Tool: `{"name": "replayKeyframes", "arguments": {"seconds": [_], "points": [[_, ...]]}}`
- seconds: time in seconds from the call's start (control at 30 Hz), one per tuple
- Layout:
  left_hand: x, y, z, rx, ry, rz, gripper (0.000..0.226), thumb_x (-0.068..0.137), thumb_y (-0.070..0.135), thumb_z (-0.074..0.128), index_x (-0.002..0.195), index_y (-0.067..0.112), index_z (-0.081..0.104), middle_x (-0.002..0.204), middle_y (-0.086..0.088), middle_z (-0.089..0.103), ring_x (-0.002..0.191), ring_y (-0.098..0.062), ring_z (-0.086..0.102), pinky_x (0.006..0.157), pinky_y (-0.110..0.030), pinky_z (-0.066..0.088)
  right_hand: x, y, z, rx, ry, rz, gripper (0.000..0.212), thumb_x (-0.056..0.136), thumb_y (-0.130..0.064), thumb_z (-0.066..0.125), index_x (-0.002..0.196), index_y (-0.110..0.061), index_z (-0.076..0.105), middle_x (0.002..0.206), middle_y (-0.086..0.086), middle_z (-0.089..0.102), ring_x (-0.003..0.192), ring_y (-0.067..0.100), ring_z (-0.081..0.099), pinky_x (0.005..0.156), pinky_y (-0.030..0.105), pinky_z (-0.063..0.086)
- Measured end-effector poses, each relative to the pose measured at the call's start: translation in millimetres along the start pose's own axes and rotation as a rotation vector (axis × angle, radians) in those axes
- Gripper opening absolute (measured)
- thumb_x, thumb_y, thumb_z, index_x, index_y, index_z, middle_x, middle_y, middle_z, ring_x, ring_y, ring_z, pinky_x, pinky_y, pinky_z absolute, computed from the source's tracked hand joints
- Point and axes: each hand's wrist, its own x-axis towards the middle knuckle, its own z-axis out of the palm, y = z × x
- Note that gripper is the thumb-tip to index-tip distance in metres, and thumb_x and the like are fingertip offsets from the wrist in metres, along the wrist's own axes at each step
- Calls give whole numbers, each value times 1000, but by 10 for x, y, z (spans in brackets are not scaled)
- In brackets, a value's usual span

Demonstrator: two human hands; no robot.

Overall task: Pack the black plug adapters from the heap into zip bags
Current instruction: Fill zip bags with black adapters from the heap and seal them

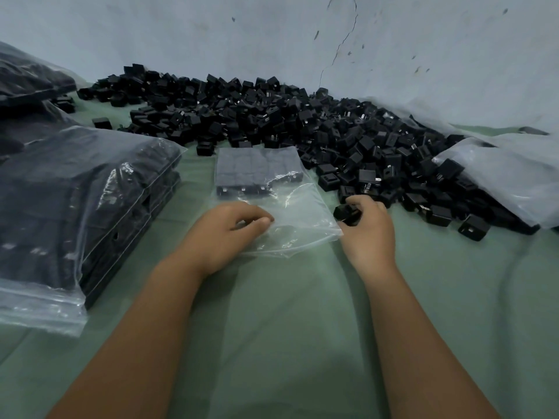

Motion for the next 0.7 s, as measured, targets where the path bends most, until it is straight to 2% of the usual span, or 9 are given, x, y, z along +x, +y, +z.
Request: {"name": "replayKeyframes", "arguments": {"seconds": [0.13,0.2,0.27,0.37,0.47,0.53,0.57,0.63,0.7], "points": [[-19,19,3,6,-54,-17,42,79,52,59,116,34,69,104,9,66,103,-8,59,98,-33,46,9,-83,-44,266,200,75,52,78,-12,66,124,-30,51,116,-4,50,95,4,55,74,12,40],[-19,27,-2,43,-55,-5,45,78,53,61,117,34,69,104,8,65,103,-7,59,98,-33,46,-22,-165,-70,387,272,38,57,76,-7,64,126,-31,50,115,-6,41,91,-8,52,70,0,39],[-9,25,2,79,-60,3,43,77,50,61,116,33,69,106,8,65,103,-7,59,99,-32,45,-87,-276,-75,410,291,-66,58,73,1,61,124,-27,55,113,-6,34,90,-15,47,74,-3,36],[-1,20,5,93,-56,5,40,79,48,59,114,32,70,106,10,65,103,-7,59,98,-33,45,-276,-494,-15,324,267,-316,51,67,2,62,115,-17,60,110,-3,39,92,-11,47,81,3,37],[-2,36,-3,88,-62,10,40,80,49,54,110,28,71,100,6,65,99,-12,59,93,-38,47,-503,-709,146,107,199,-520,48,66,-13,67,112,-18,57,108,-2,51,99,11,51,91,28,36],[-2,41,11,48,-36,13,21,80,37,55,94,30,69,92,5,67,93,-15,61,86,-40,49,-620,-806,253,-18,171,-631,47,65,-14,68,110,-18,56,108,-2,56,101,17,47,90,31,29],[3,28,20,8,-11,13,16,82,23,57,86,35,66,87,8,68,89,-10,62,83,-35,50,-653,-830,284,-31,140,-675,47,64,-14,68,108,-16,55,107,-2,56,99,18,46,87,31,31],[10,12,25,-84,62,-24,35,87,2,57,75,34,65,75,14,68,74,3,59,72,-22,49,-678,-826,288,62,17,-710,42,64,-13,67,105,-12,54,101,0,55,92,18,46,81,31,38],[26,-9,31,-151,128,-72,24,94,10,57,75,19,68,68,3,63,64,-3,51,66,-28,42,-664,-778,237,206,-123,-680,38,65,-12,63,102,-11,53,100,0,52,87,16,48,76,30,44]]}}
